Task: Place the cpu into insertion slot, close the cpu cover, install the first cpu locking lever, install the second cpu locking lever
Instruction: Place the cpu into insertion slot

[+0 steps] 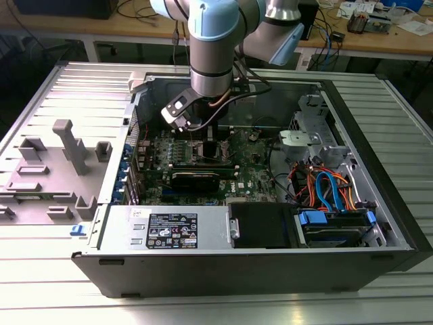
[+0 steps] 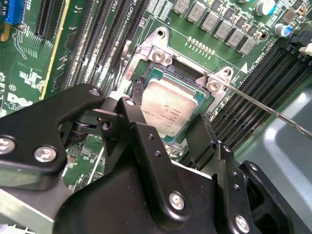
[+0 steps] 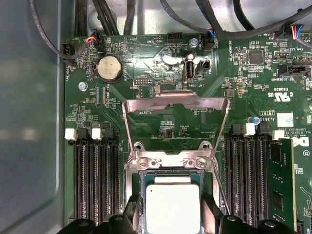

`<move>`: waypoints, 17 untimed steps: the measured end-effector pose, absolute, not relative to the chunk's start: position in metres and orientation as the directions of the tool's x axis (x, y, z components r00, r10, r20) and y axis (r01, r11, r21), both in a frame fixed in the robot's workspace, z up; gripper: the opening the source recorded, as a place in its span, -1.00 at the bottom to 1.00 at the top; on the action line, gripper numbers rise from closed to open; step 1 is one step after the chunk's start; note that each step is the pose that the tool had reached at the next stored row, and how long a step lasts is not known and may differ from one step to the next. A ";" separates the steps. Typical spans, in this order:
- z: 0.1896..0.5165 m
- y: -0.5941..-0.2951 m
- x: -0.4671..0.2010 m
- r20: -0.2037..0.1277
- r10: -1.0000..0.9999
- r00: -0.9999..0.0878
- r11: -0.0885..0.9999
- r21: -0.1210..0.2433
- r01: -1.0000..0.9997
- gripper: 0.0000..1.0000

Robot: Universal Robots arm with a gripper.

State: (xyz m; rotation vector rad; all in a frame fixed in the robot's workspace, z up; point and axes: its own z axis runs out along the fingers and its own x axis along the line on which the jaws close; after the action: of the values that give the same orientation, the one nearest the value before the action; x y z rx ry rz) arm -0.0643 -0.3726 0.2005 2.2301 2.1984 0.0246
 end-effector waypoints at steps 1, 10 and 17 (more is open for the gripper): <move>0.201 -0.373 -0.064 0.004 1.000 0.014 -0.014 0.017 1.000 0.24; 0.212 -0.373 -0.063 0.004 1.000 0.014 -0.014 0.001 1.000 0.07; 0.214 -0.373 -0.058 0.004 1.000 0.014 -0.014 -0.012 1.000 -0.65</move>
State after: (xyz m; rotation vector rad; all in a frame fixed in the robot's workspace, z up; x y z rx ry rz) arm -0.0582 -0.3727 0.2143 2.2451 2.2135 -0.0091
